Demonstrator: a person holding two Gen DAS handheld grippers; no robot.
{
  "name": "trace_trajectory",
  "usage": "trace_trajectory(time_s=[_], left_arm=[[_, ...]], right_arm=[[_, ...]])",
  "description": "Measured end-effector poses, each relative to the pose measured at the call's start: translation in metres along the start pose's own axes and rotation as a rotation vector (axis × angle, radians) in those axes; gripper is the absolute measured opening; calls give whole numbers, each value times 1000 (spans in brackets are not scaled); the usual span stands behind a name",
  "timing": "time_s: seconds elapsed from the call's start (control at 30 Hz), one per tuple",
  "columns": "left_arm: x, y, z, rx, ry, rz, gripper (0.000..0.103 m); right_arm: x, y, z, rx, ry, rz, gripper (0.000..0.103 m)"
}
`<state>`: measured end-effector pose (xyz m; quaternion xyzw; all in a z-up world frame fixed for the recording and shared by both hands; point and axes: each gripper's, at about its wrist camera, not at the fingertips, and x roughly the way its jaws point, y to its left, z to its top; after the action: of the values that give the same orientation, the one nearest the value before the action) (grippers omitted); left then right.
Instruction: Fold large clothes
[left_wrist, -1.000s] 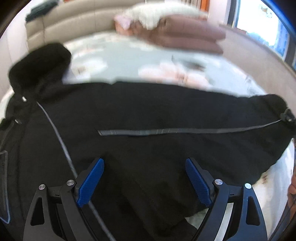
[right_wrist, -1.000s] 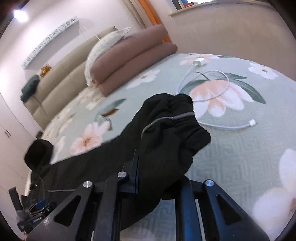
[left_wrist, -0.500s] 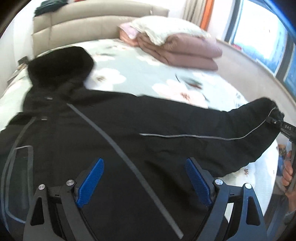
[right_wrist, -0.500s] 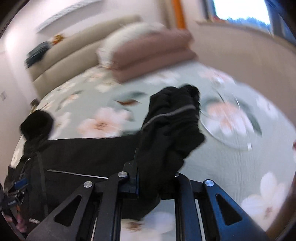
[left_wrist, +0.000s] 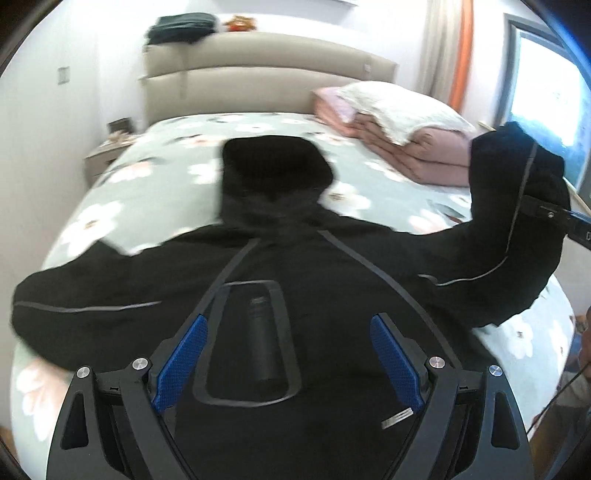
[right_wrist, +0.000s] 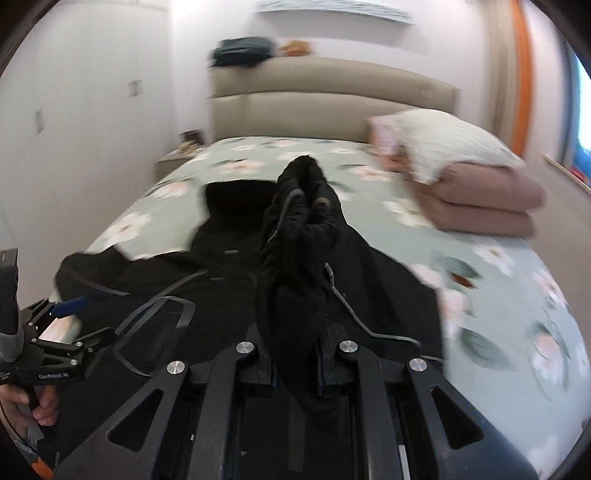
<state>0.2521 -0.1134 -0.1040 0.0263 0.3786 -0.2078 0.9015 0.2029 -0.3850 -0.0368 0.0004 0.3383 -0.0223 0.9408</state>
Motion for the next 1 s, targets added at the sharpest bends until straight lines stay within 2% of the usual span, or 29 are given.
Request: trace_trajectory(time_s=[0.07, 0.17, 0.3, 0.47, 0.53, 0.6, 0.7, 0.8, 0.87, 1.0], left_arm=[[-8, 32, -10, -36, -1, 35, 90], [-12, 72, -28, -87, 11, 65, 90], [0, 110, -54, -142, 61, 94, 90], [17, 140, -76, -178, 103, 93, 90], [23, 143, -80, -181, 115, 80, 90], [28, 146, -83, -186, 124, 48, 90], [33, 146, -86, -193, 128, -50, 90], [41, 146, -83, -234, 150, -188, 90], [50, 142, -77, -250, 161, -259, 90], [72, 119, -59, -228, 185, -293, 90]], right_arm=[[22, 48, 1, -44, 22, 54, 17], [54, 100, -7, -82, 68, 128, 17], [117, 172, -29, -129, 179, 191, 17], [191, 219, -70, -143, 332, 209, 19], [207, 232, -85, -155, 368, 194, 24], [205, 238, -90, -186, 356, 182, 30], [186, 236, -89, -197, 348, 251, 54], [153, 221, -85, -180, 303, 281, 56], [127, 198, -84, -159, 271, 256, 57], [104, 144, -84, -78, 248, 188, 57]])
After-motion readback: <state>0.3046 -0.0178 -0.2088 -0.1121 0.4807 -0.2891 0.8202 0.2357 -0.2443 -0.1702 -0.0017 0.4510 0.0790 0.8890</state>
